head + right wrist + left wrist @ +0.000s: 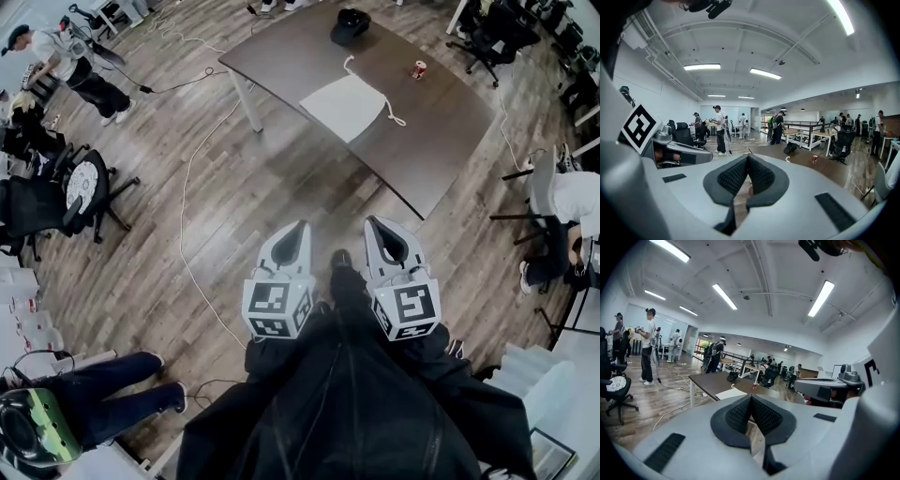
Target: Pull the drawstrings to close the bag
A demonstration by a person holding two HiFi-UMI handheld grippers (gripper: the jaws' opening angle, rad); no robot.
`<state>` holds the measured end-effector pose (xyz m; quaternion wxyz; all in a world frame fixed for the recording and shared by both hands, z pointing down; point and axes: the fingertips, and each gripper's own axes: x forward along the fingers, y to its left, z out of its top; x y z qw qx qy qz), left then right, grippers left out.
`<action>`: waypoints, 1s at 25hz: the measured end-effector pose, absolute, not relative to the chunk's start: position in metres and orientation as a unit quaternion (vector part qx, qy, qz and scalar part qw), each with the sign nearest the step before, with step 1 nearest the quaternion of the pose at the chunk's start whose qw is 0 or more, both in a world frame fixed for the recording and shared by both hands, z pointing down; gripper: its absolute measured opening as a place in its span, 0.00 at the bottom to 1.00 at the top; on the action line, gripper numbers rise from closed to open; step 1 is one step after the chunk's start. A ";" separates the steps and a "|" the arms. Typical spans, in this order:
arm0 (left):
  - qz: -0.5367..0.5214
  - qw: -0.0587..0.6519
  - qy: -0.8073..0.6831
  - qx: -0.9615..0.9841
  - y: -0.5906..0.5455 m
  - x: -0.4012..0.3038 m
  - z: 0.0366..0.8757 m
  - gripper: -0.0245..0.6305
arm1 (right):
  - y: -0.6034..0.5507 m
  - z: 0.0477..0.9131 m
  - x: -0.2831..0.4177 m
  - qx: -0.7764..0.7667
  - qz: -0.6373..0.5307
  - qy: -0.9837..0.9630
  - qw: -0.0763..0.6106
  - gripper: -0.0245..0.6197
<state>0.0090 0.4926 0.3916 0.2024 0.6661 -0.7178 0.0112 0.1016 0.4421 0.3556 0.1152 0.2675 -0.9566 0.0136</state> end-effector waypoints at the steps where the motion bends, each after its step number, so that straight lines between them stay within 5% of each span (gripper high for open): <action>1: 0.010 0.204 -0.719 0.664 0.488 0.005 0.392 0.09 | 0.437 0.356 0.098 0.265 0.014 -0.957 0.116 0.07; 11: 0.024 0.209 -0.735 0.644 0.390 -0.048 0.408 0.09 | 0.304 0.366 0.068 0.304 0.036 -0.947 0.102 0.07; 25: 0.052 0.206 -0.692 0.690 0.114 -0.084 0.402 0.09 | 0.058 0.367 0.028 0.338 0.046 -0.933 0.113 0.07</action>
